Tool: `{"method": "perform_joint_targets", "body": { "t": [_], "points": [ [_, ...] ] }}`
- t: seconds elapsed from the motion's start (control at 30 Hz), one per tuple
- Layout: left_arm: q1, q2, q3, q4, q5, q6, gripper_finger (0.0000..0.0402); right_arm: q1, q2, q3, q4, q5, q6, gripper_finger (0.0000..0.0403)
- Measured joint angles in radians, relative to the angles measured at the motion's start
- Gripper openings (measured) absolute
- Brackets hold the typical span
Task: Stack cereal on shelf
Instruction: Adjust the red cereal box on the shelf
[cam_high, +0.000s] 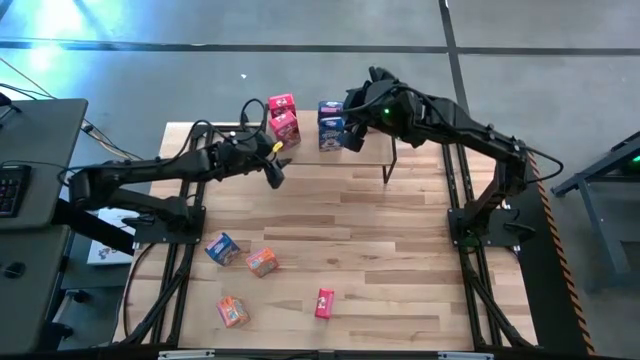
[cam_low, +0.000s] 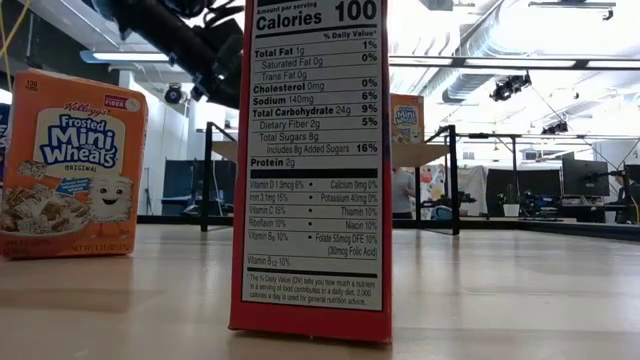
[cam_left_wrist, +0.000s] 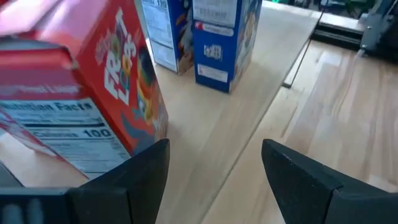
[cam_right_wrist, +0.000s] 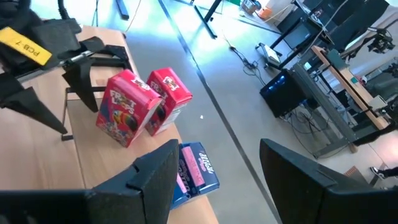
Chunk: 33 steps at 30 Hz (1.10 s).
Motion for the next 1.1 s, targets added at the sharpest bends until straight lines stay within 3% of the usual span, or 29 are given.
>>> {"method": "perform_joint_targets", "body": {
  "t": [0.23, 1.1],
  "points": [
    [0.022, 0.049, 0.000, 0.006, 0.000, 0.000, 0.0246, -0.024, 0.000, 0.000, 0.000, -0.003, 0.022, 0.0217],
    [0.057, 0.049, 0.000, 0.007, -0.074, 0.008, 0.0246, -0.028, 0.000, 0.000, -0.001, -0.008, 0.022, 0.0217]
  ]
}}
